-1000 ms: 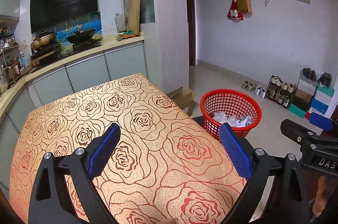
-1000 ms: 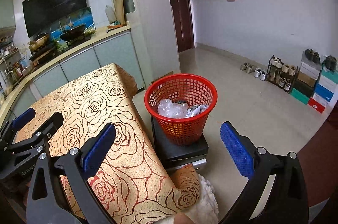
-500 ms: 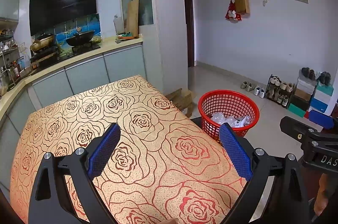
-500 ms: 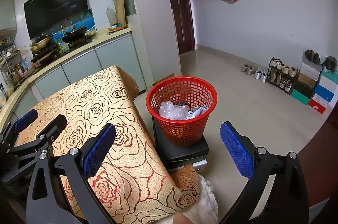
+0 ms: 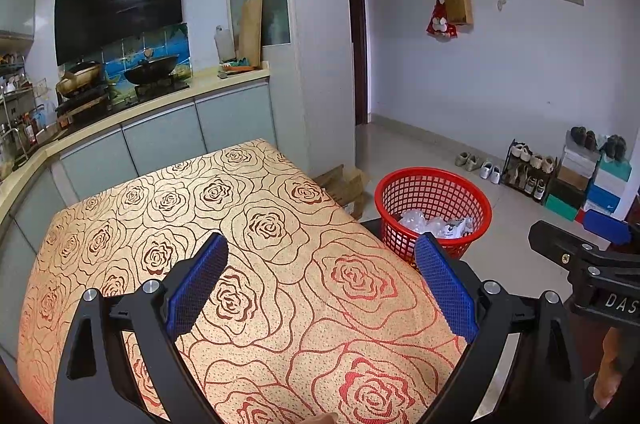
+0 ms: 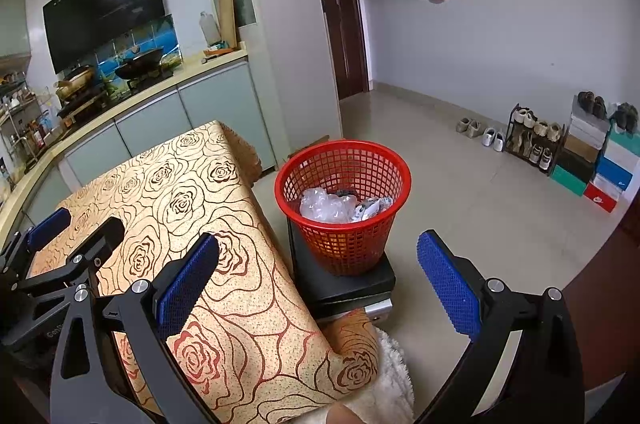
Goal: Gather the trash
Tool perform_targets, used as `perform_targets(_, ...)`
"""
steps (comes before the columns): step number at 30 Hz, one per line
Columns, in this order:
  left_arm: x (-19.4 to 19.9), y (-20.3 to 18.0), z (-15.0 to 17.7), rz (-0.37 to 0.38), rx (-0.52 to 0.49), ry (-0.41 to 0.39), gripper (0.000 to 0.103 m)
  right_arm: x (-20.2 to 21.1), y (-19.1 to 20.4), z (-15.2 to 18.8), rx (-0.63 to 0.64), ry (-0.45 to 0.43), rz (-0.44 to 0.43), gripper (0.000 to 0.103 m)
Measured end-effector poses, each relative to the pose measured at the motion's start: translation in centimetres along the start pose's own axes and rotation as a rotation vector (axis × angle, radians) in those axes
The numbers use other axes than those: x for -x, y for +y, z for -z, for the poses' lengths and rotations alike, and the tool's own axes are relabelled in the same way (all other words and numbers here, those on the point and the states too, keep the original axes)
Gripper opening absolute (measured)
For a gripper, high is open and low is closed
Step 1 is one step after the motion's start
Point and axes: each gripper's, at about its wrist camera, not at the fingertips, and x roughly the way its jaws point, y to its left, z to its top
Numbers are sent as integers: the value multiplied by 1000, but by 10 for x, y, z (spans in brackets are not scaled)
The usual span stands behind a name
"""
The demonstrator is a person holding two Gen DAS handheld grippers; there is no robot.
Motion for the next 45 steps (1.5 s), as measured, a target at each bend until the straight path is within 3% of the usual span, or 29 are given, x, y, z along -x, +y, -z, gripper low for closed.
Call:
perform_targets(18,-28,-5,0,-7,-21,30,91,-19,-5,1,-21,17,31,97)
perform_targets(45,-34,-6,2,-3,-19,48,91,-25,-7,1,-28,23,29,97)
